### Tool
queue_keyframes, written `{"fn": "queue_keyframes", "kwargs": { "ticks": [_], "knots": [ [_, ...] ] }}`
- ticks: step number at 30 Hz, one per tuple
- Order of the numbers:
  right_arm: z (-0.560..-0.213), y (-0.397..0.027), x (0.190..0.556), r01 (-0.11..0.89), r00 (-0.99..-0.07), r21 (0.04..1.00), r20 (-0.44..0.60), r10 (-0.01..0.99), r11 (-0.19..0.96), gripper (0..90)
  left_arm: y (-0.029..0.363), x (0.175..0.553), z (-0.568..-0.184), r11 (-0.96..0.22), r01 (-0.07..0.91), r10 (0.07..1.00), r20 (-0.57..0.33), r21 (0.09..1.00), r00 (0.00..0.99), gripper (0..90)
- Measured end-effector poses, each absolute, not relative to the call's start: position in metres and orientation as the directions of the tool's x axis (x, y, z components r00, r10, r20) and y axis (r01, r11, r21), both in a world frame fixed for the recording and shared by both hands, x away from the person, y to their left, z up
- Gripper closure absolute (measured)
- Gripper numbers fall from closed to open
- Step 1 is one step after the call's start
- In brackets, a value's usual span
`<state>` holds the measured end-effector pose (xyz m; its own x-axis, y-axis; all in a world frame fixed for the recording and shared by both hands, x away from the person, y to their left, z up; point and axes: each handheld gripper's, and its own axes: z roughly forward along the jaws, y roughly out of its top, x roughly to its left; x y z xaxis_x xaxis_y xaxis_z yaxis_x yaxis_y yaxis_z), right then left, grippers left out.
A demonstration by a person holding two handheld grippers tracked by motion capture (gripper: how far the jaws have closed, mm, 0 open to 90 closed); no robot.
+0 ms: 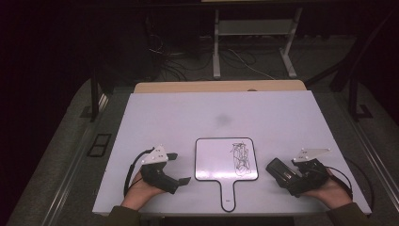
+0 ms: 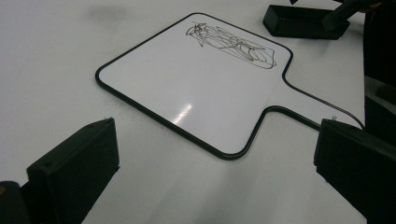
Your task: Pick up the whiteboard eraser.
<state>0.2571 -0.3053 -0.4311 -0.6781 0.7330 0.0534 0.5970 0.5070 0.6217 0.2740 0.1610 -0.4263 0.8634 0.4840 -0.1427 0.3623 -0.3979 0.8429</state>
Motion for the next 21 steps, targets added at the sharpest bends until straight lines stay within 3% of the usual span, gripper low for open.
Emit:
{"fn": "queue_keyframes", "kwargs": {
  "ticks": [9, 11, 19, 21],
  "knots": [
    [-0.4337, -0.3056, 0.2572, 0.598, -0.675, 0.611, 0.035, 0.737, 0.518, 5.9, 0.1607, 0.2741, -0.4266, -0.403, 0.362, 0.481, -0.142, 0.841, 0.865, 0.0],
    [-0.4342, -0.3063, 0.2569, 0.595, -0.676, 0.611, 0.027, 0.737, 0.523, 11.5, 0.1607, 0.2741, -0.4267, -0.402, 0.362, 0.480, -0.144, 0.841, 0.865, 0.0],
    [-0.4366, -0.3041, 0.2566, 0.605, -0.675, 0.596, 0.031, 0.738, 0.528, 15.5, 0.1606, 0.2741, -0.4268, -0.401, 0.363, 0.478, -0.146, 0.841, 0.866, 0.0],
    [-0.4363, -0.3043, 0.2564, 0.604, -0.677, 0.594, 0.031, 0.736, 0.531, 20.2, 0.1608, 0.2742, -0.4267, -0.402, 0.362, 0.479, -0.145, 0.841, 0.866, 0.0]
  ]
}}
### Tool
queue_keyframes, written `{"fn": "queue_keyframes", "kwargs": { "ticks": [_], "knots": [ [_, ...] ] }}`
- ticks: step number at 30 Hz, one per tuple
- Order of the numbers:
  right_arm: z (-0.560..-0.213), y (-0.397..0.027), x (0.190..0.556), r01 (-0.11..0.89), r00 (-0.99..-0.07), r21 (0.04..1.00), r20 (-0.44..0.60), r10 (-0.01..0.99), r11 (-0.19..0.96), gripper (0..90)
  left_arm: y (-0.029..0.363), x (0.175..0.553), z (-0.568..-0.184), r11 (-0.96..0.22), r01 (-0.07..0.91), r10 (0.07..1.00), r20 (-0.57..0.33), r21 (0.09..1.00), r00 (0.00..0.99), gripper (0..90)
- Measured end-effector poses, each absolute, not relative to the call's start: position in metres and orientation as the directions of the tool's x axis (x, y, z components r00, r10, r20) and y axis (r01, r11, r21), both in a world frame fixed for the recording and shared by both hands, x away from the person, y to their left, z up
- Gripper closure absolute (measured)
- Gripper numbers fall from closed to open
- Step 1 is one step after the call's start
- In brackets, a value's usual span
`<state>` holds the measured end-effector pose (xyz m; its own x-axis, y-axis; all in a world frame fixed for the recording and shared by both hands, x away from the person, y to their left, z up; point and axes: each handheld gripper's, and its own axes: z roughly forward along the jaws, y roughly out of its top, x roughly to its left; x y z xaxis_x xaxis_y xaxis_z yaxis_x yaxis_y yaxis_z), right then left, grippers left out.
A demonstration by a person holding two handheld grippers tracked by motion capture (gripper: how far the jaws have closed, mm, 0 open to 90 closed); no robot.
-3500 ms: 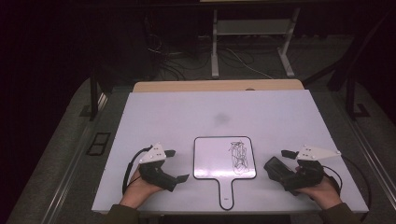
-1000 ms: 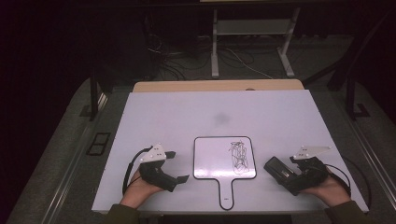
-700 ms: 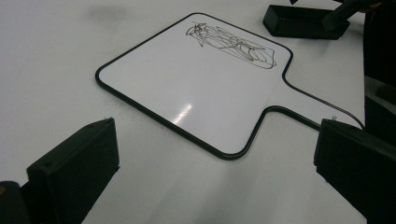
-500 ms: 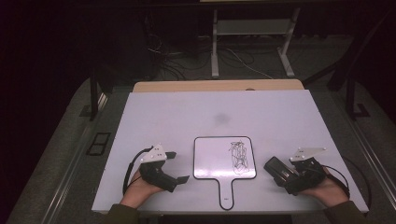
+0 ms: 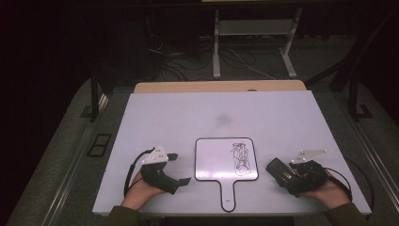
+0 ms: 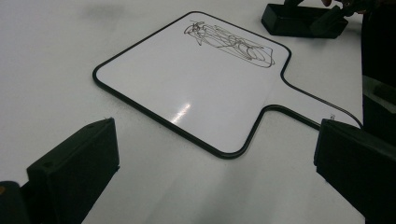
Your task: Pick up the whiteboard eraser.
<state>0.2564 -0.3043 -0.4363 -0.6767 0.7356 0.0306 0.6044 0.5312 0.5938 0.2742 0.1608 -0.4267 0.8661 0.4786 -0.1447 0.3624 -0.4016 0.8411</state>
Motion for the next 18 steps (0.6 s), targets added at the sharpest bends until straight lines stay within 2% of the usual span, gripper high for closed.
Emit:
{"fn": "queue_keyframes", "kwargs": {
  "ticks": [7, 8, 18],
  "knots": [
    [-0.4349, -0.3064, 0.2561, 0.610, -0.675, 0.585, 0.032, 0.737, 0.534, 26.1, 0.1608, 0.2740, -0.4268, -0.401, 0.365, 0.480, -0.147, 0.841, 0.865, 0.0],
    [-0.4352, -0.3068, 0.2559, 0.610, -0.675, 0.582, 0.026, 0.737, 0.538, 29.6, 0.1608, 0.2742, -0.4269, -0.402, 0.363, 0.479, -0.145, 0.841, 0.866, 0.0],
    [-0.4356, -0.3059, 0.2552, 0.614, -0.681, 0.570, 0.033, 0.731, 0.546, 32.8, 0.1609, 0.2741, -0.4268, -0.401, 0.362, 0.478, -0.145, 0.841, 0.866, 0.0]
  ]
}}
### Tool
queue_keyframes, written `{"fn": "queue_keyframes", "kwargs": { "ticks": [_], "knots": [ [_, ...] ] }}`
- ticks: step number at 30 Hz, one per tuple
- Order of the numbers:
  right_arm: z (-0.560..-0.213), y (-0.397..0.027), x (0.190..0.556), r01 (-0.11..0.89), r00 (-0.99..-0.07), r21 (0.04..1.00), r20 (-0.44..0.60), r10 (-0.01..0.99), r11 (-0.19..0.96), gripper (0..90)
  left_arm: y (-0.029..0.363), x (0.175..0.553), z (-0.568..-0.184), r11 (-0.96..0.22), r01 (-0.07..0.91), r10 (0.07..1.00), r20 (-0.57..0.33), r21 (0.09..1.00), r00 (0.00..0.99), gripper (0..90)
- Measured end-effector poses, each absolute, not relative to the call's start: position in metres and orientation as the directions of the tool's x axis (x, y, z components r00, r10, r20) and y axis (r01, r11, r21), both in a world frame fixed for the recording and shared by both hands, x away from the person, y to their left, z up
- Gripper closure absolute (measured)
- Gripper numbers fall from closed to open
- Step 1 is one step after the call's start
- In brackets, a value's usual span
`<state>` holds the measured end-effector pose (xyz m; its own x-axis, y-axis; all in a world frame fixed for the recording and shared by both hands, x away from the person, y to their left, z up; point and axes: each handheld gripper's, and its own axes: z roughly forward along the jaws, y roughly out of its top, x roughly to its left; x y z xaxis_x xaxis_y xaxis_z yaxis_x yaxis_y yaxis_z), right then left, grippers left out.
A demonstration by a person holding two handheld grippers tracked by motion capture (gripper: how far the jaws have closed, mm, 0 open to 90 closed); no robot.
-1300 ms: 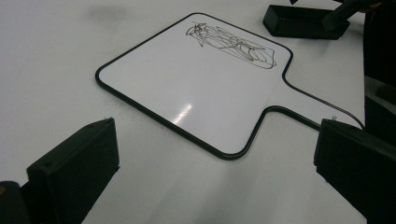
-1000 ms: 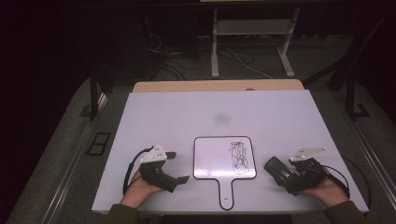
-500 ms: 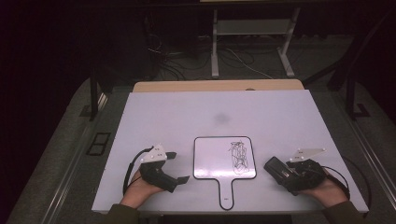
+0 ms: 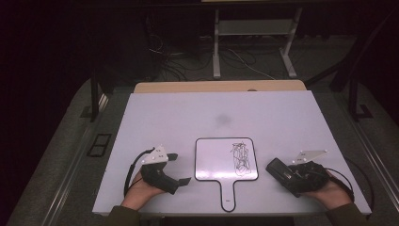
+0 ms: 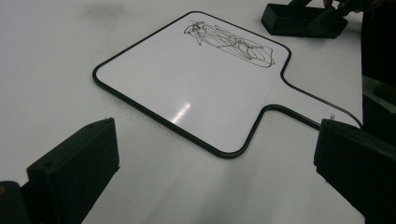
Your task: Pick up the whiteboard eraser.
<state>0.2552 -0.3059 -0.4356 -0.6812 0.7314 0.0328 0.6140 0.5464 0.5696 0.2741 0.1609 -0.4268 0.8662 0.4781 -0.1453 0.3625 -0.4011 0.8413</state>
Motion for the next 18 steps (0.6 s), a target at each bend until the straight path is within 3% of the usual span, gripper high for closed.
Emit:
{"fn": "queue_keyframes", "kwargs": {
  "ticks": [18],
  "knots": [
    [-0.4347, -0.3036, 0.2560, 0.613, -0.688, 0.553, 0.021, 0.726, 0.565, 37.7, 0.1609, 0.2742, -0.4267, -0.401, 0.362, 0.476, -0.146, 0.841, 0.867, 0.0]
  ]
}}
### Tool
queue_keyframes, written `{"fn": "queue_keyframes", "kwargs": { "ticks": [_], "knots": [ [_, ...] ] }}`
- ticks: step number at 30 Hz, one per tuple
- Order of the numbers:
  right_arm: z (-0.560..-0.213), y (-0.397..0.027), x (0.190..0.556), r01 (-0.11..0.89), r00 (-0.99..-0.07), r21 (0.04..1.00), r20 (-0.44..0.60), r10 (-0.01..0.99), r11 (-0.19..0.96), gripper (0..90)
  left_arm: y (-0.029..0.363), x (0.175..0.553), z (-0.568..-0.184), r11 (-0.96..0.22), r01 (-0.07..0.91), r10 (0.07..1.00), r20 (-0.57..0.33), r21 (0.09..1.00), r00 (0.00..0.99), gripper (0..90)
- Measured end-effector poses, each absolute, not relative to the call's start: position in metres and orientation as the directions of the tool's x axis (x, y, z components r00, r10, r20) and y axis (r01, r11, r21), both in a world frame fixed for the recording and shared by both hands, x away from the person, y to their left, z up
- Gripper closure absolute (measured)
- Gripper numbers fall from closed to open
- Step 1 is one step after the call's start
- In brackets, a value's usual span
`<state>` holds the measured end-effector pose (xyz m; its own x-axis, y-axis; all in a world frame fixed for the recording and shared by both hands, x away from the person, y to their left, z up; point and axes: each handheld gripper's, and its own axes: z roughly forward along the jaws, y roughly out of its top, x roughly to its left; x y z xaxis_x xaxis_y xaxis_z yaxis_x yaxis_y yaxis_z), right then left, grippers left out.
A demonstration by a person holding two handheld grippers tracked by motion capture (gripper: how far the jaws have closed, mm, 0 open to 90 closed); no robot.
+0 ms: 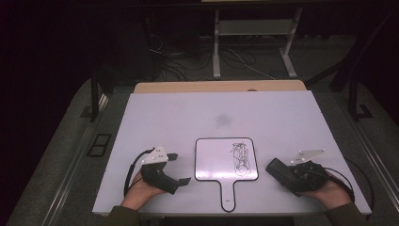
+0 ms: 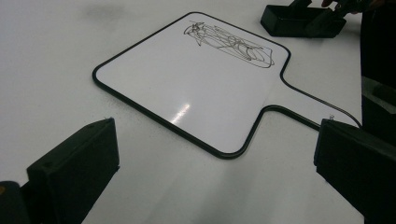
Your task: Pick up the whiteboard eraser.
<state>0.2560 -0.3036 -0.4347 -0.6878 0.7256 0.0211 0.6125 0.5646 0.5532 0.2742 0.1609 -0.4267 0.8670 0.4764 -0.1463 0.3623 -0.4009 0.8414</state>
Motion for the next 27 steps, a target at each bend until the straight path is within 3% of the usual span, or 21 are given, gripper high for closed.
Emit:
{"fn": "queue_keyframes", "kwargs": {
  "ticks": [27],
  "knots": [
    [-0.428, -0.308, 0.269, 0.612, -0.719, 0.518, 0.052, 0.693, 0.597, 38.7, 0.160, 0.274, -0.427, -0.396, 0.366, 0.475, -0.153, 0.842, 0.866, 0.0]
  ]
}}
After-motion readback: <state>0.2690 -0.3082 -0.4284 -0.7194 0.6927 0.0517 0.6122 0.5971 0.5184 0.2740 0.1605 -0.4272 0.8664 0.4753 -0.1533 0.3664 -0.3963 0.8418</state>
